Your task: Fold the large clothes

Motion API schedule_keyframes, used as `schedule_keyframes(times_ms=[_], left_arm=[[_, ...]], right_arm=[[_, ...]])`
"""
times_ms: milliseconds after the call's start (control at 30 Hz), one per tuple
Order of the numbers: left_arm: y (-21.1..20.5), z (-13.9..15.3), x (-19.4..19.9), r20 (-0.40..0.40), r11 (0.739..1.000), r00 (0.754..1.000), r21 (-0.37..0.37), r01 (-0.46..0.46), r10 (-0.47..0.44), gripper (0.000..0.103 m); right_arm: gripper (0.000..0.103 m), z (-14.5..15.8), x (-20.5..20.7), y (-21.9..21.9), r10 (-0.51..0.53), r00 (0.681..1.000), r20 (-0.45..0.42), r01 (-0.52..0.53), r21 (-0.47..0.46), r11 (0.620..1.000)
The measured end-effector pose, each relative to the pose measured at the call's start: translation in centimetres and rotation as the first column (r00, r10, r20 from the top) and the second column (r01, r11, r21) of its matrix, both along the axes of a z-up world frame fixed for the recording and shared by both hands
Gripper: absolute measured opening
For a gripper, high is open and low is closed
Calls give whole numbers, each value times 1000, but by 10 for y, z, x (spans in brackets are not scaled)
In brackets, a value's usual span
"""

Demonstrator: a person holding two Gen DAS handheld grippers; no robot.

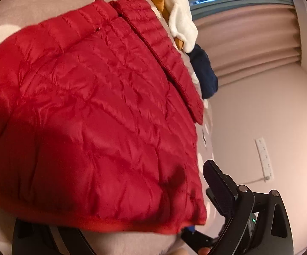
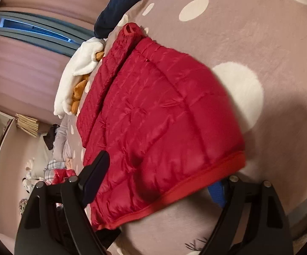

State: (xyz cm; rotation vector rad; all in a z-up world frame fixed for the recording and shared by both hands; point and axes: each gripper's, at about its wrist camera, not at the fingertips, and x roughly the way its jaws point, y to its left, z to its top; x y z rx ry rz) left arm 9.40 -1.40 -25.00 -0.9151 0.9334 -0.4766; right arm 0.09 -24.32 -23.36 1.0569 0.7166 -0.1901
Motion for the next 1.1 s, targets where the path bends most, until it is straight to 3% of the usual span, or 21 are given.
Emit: schedule_keyframes(times_ms=[167, 300, 400, 500, 600, 767, 900, 1000, 1100], left_arm=[[-3, -2, 1, 41, 986, 998, 155, -60, 55, 81], [-11, -4, 6, 83, 961, 994, 261, -92, 72, 70], [-14, -5, 11, 92, 950, 992, 294, -107, 83, 65], [-14, -8, 13, 98, 931, 992, 346, -114, 85, 53], [-8, -13, 14, 99, 930, 990, 345, -125, 96, 42], [10, -17, 6, 98, 945, 991, 303, -122, 96, 36], [29, -17, -2, 76, 949, 987, 273, -157, 142, 31], [27, -14, -1, 95, 927, 984, 333, -172, 149, 28], [14, -6, 0, 124, 883, 979, 426, -198, 160, 27]], right_arm=[[84, 4, 22, 12, 24, 1000, -14, -26, -147, 989], [67, 2, 33, 14, 16, 999, -28, -22, -240, 970], [52, -1, 36, 8, -6, 1000, -26, -1, -272, 962], [38, -5, 37, 4, -22, 999, -33, 10, -321, 947], [25, -10, 36, 0, -41, 999, -28, 28, -354, 935], [22, -11, 36, 4, -23, 999, -27, 9, -436, 900], [22, -11, 37, 3, -11, 1000, -24, -1, -447, 895], [21, -10, 38, 7, -11, 1000, -29, -4, -474, 881], [20, -7, 39, 10, -11, 999, -35, -8, -499, 867]])
